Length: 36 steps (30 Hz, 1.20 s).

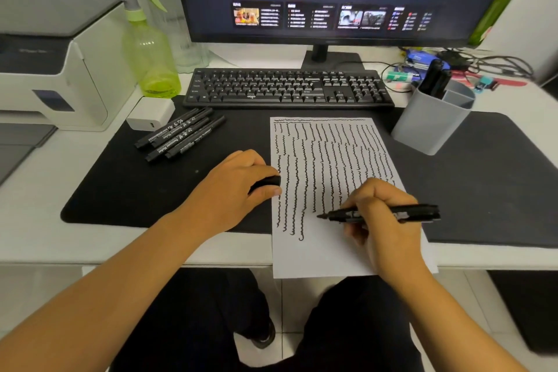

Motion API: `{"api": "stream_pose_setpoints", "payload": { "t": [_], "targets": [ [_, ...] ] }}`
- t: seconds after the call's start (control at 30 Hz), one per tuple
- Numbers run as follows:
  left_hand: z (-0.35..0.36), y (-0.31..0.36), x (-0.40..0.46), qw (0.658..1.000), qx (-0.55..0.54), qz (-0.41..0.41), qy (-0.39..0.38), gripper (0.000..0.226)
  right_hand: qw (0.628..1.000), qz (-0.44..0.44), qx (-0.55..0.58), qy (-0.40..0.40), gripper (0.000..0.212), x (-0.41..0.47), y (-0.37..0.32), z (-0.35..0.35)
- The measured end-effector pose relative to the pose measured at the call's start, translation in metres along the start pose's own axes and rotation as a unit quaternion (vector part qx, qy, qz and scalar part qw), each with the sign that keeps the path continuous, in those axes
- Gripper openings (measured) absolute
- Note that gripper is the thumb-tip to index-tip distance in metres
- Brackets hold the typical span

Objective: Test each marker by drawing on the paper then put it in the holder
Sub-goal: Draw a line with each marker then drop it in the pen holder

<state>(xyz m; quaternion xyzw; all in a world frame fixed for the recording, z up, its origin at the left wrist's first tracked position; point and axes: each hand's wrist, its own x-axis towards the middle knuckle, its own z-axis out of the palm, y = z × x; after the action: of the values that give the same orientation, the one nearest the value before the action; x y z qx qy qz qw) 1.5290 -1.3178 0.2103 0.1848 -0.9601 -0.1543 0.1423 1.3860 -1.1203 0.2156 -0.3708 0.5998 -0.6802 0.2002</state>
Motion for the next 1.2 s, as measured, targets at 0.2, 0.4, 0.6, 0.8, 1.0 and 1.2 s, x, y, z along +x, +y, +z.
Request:
{"api": "stream_pose_setpoints", "payload": {
  "t": [0.2,0.4,0.6,0.8,1.0,1.2],
  "targets": [
    [-0.003,0.0,0.007,1.0,0.024,-0.005,-0.003,0.047,0.992,-0.083,0.033,0.091,0.025,0.019,-0.026,-0.015],
    [-0.02,0.009,0.007,0.997,-0.02,0.039,0.058,0.043,0.991,-0.058,0.019,0.117,0.024,0.025,-0.04,-0.013],
    [-0.04,0.033,-0.002,0.982,-0.063,0.144,0.102,0.041,0.998,-0.04,0.038,0.044,0.021,0.009,-0.043,0.006],
    [-0.05,0.05,-0.007,0.979,-0.049,0.183,0.08,0.041,0.999,-0.03,0.039,0.009,0.021,0.003,-0.049,0.018],
    [-0.054,0.065,-0.009,0.978,-0.035,0.204,0.037,0.038,0.998,-0.02,0.01,-0.057,0.017,0.003,-0.05,0.016],
    [-0.057,0.079,-0.017,0.982,-0.129,0.13,-0.042,0.054,0.986,-0.094,0.017,-0.136,0.019,-0.001,-0.051,0.005]
  ]
}}
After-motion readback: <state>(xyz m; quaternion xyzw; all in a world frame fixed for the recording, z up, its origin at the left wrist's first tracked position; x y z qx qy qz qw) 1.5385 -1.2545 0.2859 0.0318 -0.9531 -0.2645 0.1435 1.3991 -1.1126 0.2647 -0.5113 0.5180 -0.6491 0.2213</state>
